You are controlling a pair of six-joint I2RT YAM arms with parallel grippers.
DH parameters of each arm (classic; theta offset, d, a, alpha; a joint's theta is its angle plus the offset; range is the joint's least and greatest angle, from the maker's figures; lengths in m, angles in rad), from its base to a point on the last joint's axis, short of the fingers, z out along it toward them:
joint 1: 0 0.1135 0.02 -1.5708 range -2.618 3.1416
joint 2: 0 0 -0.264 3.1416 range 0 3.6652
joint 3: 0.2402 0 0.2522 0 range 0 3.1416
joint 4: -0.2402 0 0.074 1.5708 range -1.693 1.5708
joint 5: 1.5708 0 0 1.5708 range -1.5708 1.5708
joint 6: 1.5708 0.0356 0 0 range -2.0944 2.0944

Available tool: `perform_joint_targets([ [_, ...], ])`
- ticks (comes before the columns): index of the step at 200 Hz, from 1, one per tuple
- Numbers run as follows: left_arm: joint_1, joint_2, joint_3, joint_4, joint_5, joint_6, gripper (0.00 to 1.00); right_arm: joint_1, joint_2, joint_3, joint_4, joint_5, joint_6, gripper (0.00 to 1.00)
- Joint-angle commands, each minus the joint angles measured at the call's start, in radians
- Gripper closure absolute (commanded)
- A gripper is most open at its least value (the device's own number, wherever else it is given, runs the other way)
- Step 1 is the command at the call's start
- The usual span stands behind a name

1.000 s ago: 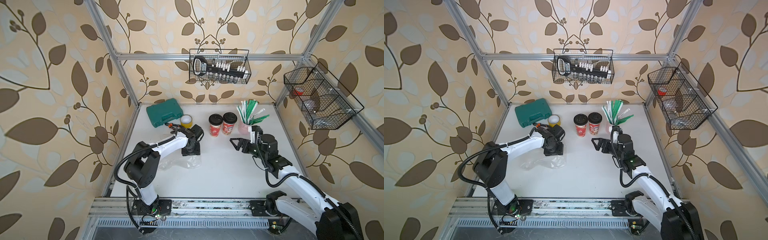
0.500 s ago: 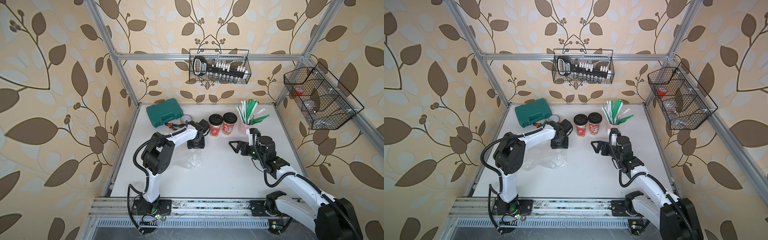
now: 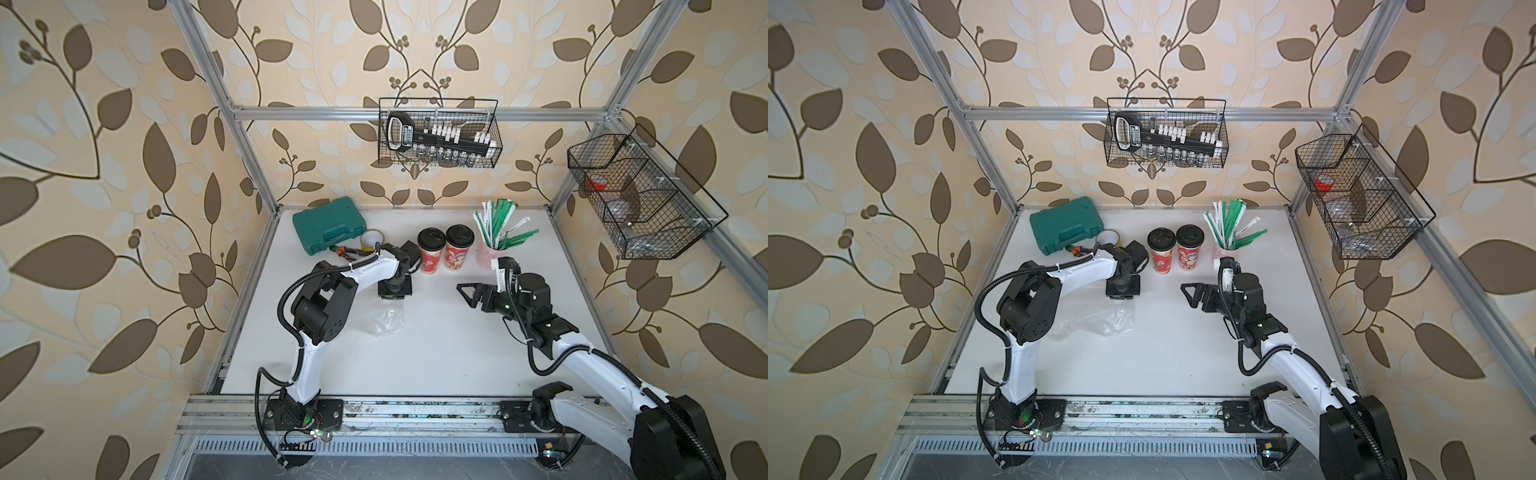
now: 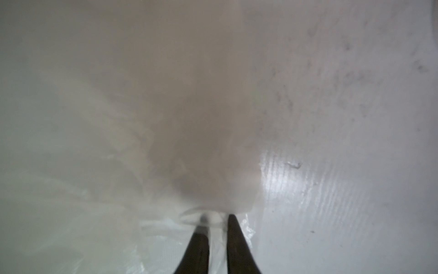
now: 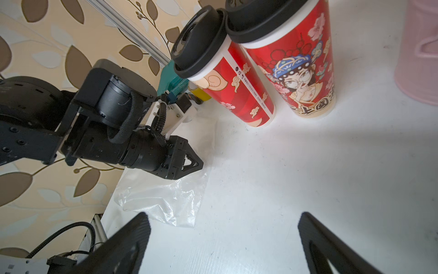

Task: Pack milk tea into plastic carrier bags
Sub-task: Pick up the plastic carrier bag from the center of the board.

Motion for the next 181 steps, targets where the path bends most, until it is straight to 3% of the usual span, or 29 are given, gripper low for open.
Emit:
perform_joint_targets([
  [1,-0.002,-0.104,-0.001,-0.010,0.010,-0.016,0.99,0.003,0.020,-0.009,0.013,-0.019,-0.018,0.01],
  [50,-0.001,-0.250,0.012,-0.042,0.038,-0.007,1.00,0.003,0.059,0.009,0.025,-0.053,0.008,0.00],
  [86,-0.002,-0.377,0.009,-0.045,0.117,0.011,1.00,0.060,0.154,0.125,-0.014,-0.141,0.046,0.00],
  [110,-0.002,-0.454,-0.002,-0.020,0.183,0.014,1.00,0.139,0.212,0.216,-0.071,-0.114,0.036,0.01],
  [141,0.002,-0.553,0.030,-0.010,0.204,0.020,1.00,0.156,0.214,0.337,-0.250,-0.028,0.006,0.01],
  [181,0.011,-0.640,0.023,0.034,0.217,-0.011,1.00,0.226,0.182,0.423,-0.284,-0.094,0.033,0.02],
])
